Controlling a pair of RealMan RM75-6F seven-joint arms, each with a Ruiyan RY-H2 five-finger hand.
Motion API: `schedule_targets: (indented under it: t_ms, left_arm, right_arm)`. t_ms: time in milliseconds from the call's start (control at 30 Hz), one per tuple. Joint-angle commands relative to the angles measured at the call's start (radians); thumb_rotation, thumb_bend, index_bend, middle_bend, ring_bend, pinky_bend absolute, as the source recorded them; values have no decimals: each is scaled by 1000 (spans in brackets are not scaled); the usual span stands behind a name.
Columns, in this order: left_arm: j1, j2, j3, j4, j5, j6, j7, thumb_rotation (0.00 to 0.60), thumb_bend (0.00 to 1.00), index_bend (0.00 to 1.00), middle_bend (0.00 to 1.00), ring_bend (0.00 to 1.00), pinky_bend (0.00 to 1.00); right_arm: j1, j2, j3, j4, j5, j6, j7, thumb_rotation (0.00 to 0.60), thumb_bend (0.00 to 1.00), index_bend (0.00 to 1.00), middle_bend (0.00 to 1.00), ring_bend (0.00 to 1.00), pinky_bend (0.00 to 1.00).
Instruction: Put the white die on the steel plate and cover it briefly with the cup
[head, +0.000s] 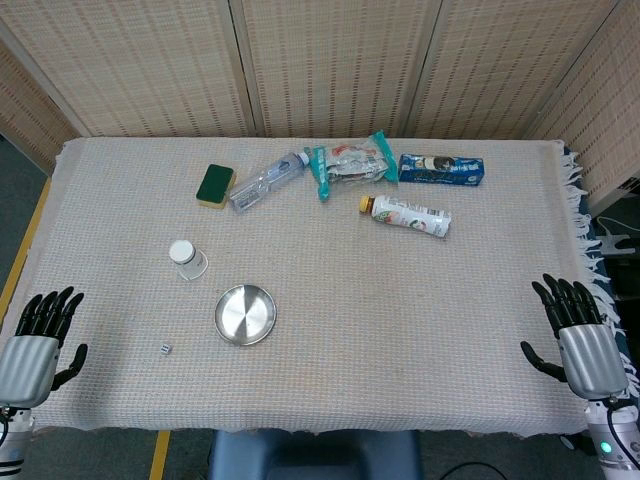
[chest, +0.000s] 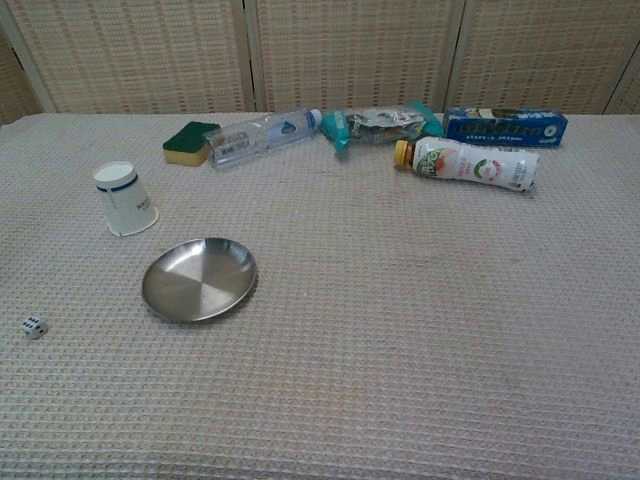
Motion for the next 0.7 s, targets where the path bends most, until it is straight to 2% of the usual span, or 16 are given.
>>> schedule_targets:
  t_ms: [33,167,233,267,333,433,533,633,700]
  left_arm:
    - [-3,2,11,-15,-5,-24,15,600,439,0,0,0,59]
    - [-25,-2,29,-28,26,-60,12,600,439,0,27,7,101]
    - [-41,-17,39,-17,52,-76,26,600,439,0,131,79,208]
    - [-49,-24,43,-13,61,-89,37,600,439,0,227,171,305]
    - [-73,-33,55,-16,65,-142,63,600,438,9,495,461,553]
    - [-110,-46,65,-22,60,-223,85,600,438,99,743,704,739]
    - [-134,-72,63,-9,46,-269,134,600,437,201,871,809,824]
    - [-154,-97,62,-2,17,-322,187,600,439,268,928,859,862]
    - [-166,-117,59,8,8,-342,197,600,438,278,942,870,867]
  right_arm:
    - [-6,6,-7,-6,-22,18,2,535,189,0,0,0,0]
    - [-13,15,-15,-12,-40,31,13,534,189,0,0,0,0]
    - [-15,16,-17,-14,-44,34,15,535,189,0,0,0,0]
    - [-15,16,-18,-14,-46,34,14,535,189,0,0,0,0]
    - [-15,15,-18,-13,-46,33,9,536,189,0,0,0,0]
    - [-14,19,-20,-20,-40,21,9,534,189,0,0,0,0]
    - [-12,19,-20,-20,-39,15,4,533,189,0,0,0,0]
    - [-10,22,-25,-22,-42,5,4,534,189,0,0,0,0]
    - [-8,26,-26,-25,-40,-1,8,535,189,0,0,0,0]
